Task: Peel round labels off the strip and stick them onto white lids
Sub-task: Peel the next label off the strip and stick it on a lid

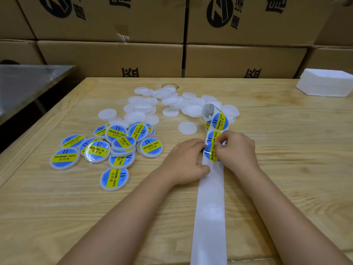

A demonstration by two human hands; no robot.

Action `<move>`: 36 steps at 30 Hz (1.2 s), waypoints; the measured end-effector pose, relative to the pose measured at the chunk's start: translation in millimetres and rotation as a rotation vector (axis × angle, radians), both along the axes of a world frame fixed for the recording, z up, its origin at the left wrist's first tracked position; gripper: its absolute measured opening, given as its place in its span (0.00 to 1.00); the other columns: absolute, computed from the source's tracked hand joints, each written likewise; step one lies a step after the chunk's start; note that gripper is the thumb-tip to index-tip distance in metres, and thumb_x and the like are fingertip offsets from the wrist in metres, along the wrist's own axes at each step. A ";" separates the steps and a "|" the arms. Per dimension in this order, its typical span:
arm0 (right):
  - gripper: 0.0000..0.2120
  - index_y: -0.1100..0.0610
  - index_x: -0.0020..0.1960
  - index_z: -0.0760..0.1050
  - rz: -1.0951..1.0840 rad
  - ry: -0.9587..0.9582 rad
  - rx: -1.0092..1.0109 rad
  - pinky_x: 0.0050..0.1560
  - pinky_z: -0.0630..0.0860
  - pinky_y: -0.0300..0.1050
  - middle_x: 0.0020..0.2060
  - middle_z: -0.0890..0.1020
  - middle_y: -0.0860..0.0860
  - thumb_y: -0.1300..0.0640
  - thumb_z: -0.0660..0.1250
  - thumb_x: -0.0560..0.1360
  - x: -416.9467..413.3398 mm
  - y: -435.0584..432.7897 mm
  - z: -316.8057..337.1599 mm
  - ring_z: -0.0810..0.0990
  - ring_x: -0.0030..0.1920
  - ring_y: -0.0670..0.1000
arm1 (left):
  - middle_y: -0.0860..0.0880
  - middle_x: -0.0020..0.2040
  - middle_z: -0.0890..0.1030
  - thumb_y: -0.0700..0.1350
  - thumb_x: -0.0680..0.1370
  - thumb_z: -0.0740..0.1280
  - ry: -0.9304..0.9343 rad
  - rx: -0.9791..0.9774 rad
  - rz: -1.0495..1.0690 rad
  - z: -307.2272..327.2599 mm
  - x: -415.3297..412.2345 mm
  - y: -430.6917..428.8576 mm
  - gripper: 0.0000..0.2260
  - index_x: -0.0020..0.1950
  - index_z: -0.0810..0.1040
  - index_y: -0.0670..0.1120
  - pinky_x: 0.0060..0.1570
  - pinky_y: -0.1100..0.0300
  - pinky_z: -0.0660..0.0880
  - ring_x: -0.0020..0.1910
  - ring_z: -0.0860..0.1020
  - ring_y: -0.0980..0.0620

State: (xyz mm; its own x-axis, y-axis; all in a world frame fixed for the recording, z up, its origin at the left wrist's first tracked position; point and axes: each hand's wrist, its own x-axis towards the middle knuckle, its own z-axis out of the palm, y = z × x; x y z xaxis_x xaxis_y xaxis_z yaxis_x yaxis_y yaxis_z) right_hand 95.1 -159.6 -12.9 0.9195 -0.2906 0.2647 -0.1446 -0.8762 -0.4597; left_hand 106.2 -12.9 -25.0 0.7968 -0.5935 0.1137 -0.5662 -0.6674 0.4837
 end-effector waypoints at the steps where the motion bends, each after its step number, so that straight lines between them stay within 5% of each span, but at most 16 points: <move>1: 0.07 0.55 0.43 0.79 -0.007 -0.008 0.001 0.52 0.66 0.49 0.43 0.81 0.52 0.59 0.62 0.72 0.7 -0.3 0.9 0.74 0.52 0.58 | 0.53 0.64 0.73 0.53 0.63 0.60 -0.005 -0.004 -0.004 0.0 0.2 0.1 0.30 0.64 0.73 0.47 0.62 0.60 0.64 0.63 0.69 0.53; 8: 0.02 0.59 0.42 0.75 0.086 -0.342 0.216 0.48 0.61 0.39 0.46 0.73 0.53 0.64 0.65 0.73 -4.2 2.1 6.9 0.67 0.50 0.51 | 0.54 0.68 0.70 0.53 0.63 0.60 -0.017 0.001 -0.005 -1.4 1.9 0.7 0.31 0.66 0.72 0.48 0.66 0.58 0.62 0.66 0.67 0.53; 11: 0.05 0.55 0.43 0.74 0.107 -0.484 0.509 0.47 0.66 0.35 0.47 0.72 0.50 0.64 0.65 0.74 -5.6 6.9 8.4 0.70 0.44 0.48 | 0.52 0.71 0.66 0.55 0.63 0.59 -0.033 0.028 0.011 -3.0 1.0 0.4 0.33 0.68 0.69 0.47 0.66 0.62 0.55 0.70 0.62 0.54; 14: 0.09 0.48 0.44 0.75 0.150 -0.393 0.902 0.44 0.70 0.37 0.47 0.76 0.52 0.62 0.65 0.76 -1.7 18.7 4.9 0.72 0.40 0.47 | 0.49 0.74 0.61 0.56 0.63 0.59 -0.032 0.026 0.024 -4.6 0.9 -0.1 0.35 0.70 0.67 0.47 0.70 0.59 0.52 0.73 0.56 0.53; 18: 0.08 0.51 0.45 0.75 0.179 -0.286 1.134 0.38 0.69 0.37 0.43 0.77 0.50 0.64 0.64 0.76 4.6 23.2 -1.5 0.73 0.38 0.44 | 0.47 0.76 0.56 0.51 0.72 0.61 -0.051 0.005 0.134 -7.9 5.7 0.0 0.32 0.75 0.58 0.45 0.73 0.55 0.49 0.76 0.51 0.52; 23: 0.09 0.53 0.47 0.76 0.249 -0.275 1.133 0.41 0.71 0.46 0.40 0.74 0.51 0.65 0.63 0.76 5.1 15.6 -0.8 0.72 0.37 0.50 | 0.48 0.78 0.52 0.45 0.79 0.53 -0.045 0.066 0.336 -12.4 12.7 -2.8 0.25 0.76 0.54 0.44 0.74 0.50 0.43 0.76 0.48 0.52; 27: 0.11 0.51 0.46 0.78 0.359 -0.298 1.130 0.43 0.70 0.46 0.38 0.68 0.56 0.66 0.63 0.76 2.4 19.0 4.2 0.67 0.39 0.53 | 0.47 0.74 0.60 0.42 0.77 0.54 -0.173 0.138 0.337 -13.9 8.5 -1.2 0.24 0.74 0.59 0.44 0.73 0.48 0.43 0.75 0.53 0.52; 32: 0.12 0.53 0.49 0.77 0.497 -0.246 1.413 0.36 0.72 0.38 0.31 0.72 0.45 0.68 0.61 0.76 2.9 32.9 2.2 0.70 0.30 0.42 | 0.46 0.64 0.67 0.41 0.73 0.59 -0.240 0.105 0.347 -9.7 7.1 -1.0 0.20 0.65 0.69 0.44 0.73 0.50 0.46 0.69 0.61 0.49; 36: 0.12 0.51 0.48 0.78 0.465 -0.208 1.417 0.37 0.70 0.38 0.30 0.75 0.42 0.67 0.61 0.76 4.2 37.3 -4.8 0.69 0.29 0.43 | 0.45 0.62 0.71 0.41 0.76 0.58 -0.230 0.071 0.368 -12.6 10.0 -1.8 0.13 0.59 0.69 0.43 0.71 0.51 0.52 0.66 0.65 0.47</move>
State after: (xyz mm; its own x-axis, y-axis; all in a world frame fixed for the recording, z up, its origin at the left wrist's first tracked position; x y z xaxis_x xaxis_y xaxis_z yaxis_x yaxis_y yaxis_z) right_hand 99.3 -122.3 -17.7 0.9813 -0.1116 0.1567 0.1864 0.3506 -0.9178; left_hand 116.2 -14.7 -37.6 0.9153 -0.2875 0.2819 -0.3720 -0.8719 0.3184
